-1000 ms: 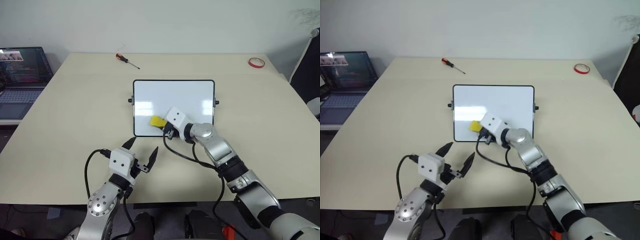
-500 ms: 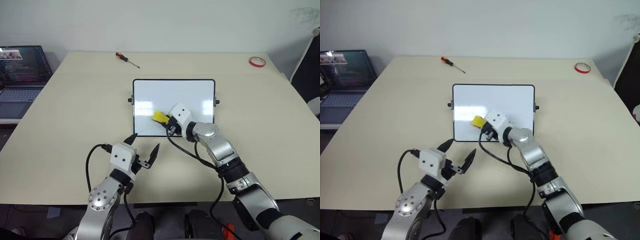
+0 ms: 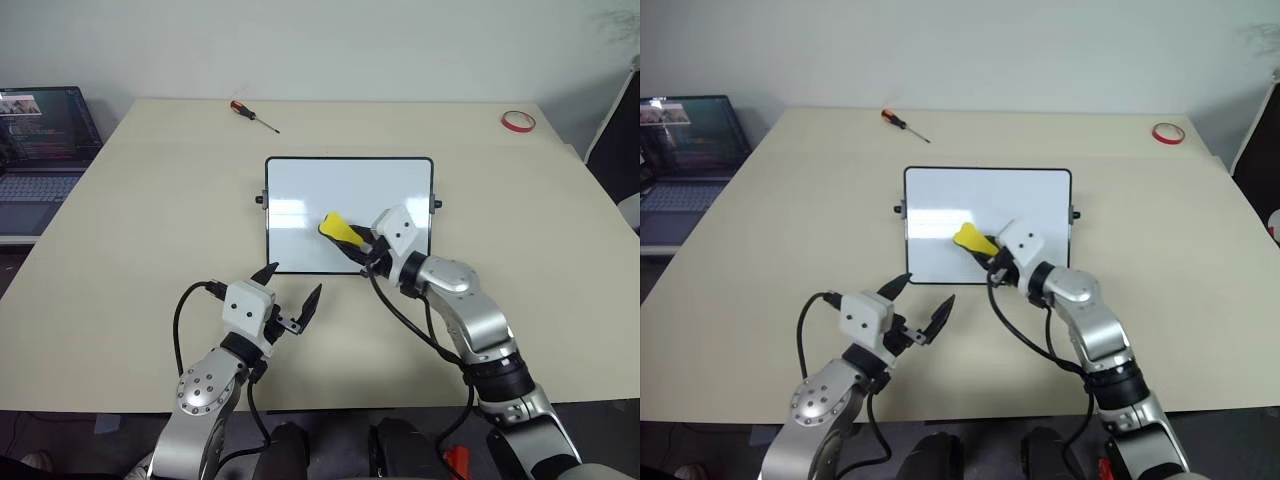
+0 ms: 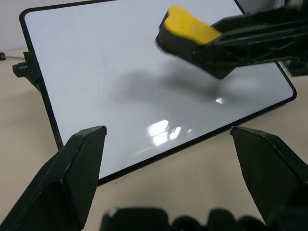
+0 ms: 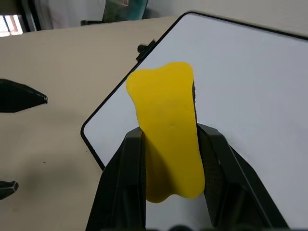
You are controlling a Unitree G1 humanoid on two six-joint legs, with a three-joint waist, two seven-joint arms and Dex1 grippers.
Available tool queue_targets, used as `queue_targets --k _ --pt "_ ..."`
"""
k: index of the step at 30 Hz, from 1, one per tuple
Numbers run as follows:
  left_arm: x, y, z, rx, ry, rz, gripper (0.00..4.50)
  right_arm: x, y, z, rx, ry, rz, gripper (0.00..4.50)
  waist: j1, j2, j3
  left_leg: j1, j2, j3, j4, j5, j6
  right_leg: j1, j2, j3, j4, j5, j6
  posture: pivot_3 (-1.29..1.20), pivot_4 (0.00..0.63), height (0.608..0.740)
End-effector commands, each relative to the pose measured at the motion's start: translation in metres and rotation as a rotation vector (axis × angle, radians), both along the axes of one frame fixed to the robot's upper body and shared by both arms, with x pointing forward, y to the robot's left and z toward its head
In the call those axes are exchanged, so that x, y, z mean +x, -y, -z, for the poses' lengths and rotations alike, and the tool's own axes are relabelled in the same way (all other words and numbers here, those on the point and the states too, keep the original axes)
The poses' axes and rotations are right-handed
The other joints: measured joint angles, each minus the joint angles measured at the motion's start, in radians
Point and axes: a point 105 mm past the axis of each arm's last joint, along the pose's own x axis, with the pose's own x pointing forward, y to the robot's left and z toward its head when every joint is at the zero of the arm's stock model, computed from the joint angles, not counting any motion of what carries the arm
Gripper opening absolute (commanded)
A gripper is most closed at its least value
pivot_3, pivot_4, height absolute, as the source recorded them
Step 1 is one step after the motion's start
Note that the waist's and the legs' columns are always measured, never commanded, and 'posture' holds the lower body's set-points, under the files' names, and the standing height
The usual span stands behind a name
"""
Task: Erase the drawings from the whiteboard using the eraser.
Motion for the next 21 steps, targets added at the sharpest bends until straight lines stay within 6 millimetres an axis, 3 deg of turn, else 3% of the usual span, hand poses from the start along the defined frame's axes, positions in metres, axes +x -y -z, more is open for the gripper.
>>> queue_targets --k 1,8,21 --pt "-0.001 0.002 -0.01 -0.014 0.048 0.025 4.5 -0.011 0.019 -0.018 -0.003 0.067 0.054 1.18 0.004 0.0 0.0 0.0 0.0 0.0 0.0 0.0 0.0 0.0 0.0 0.0 0.0 0.0 0.0 0.0 0.15 0.74" --pt "-0.001 0.002 -0.006 -0.014 0.045 0.033 4.5 -0.016 0.057 -0.005 -0.028 0.021 0.207 1.18 0.005 0.0 0.0 0.0 -0.001 0.002 0.0 0.0 0.0 0.0 0.0 0.0 0.0 0.0 0.0 0.0 0.15 0.74" --pt "-0.001 0.005 -0.002 -0.016 0.046 0.062 4.5 -0.015 0.082 -0.006 -0.027 0.032 0.361 1.18 0.006 0.0 0.0 0.001 -0.001 0.006 0.001 0.0 0.0 0.001 0.001 0.0 0.0 0.0 0.0 0.0 0.15 0.74"
